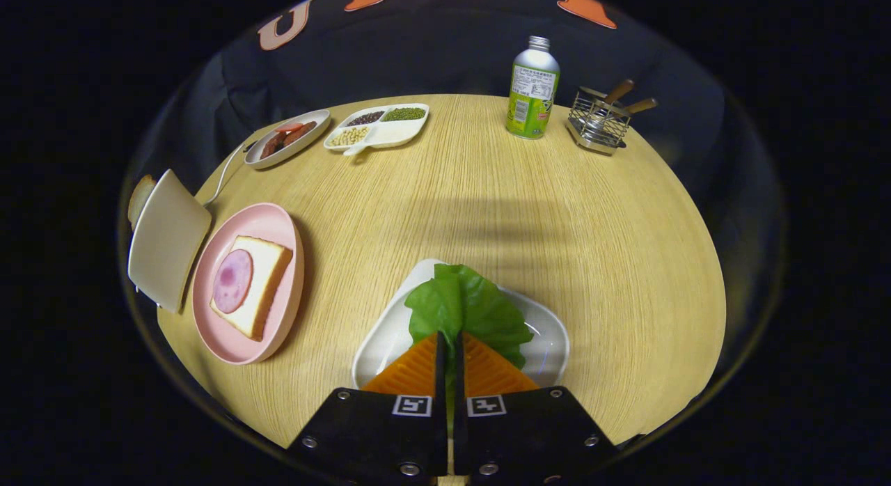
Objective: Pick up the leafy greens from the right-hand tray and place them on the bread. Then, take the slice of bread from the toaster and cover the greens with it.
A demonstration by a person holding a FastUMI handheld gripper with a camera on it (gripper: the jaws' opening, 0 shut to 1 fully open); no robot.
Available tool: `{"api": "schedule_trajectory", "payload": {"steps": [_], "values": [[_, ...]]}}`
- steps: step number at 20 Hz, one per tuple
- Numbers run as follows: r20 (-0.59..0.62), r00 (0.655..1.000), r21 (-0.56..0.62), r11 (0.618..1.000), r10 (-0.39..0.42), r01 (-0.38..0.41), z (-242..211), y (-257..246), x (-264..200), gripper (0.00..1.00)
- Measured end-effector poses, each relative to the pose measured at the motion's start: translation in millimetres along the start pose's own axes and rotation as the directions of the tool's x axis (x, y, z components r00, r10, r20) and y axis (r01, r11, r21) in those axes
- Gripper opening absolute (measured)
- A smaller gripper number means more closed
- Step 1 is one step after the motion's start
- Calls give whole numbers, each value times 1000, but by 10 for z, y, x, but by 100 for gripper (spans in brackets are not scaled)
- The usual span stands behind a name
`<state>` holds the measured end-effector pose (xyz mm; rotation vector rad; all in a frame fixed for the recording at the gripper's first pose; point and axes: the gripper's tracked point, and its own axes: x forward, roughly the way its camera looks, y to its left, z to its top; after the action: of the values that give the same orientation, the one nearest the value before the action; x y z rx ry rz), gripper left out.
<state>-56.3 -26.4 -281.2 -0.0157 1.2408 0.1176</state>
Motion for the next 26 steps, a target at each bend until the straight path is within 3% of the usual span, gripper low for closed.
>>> {"api": "schedule_trajectory", "payload": {"steps": [10,17,26], "values": [[126,986,101,987,111,-124,320,124,-387,1],[234,948,33,972,218,-232,679,607,-764,1],[214,918,-40,943,332,-332,785,1350,-687,1]]}}
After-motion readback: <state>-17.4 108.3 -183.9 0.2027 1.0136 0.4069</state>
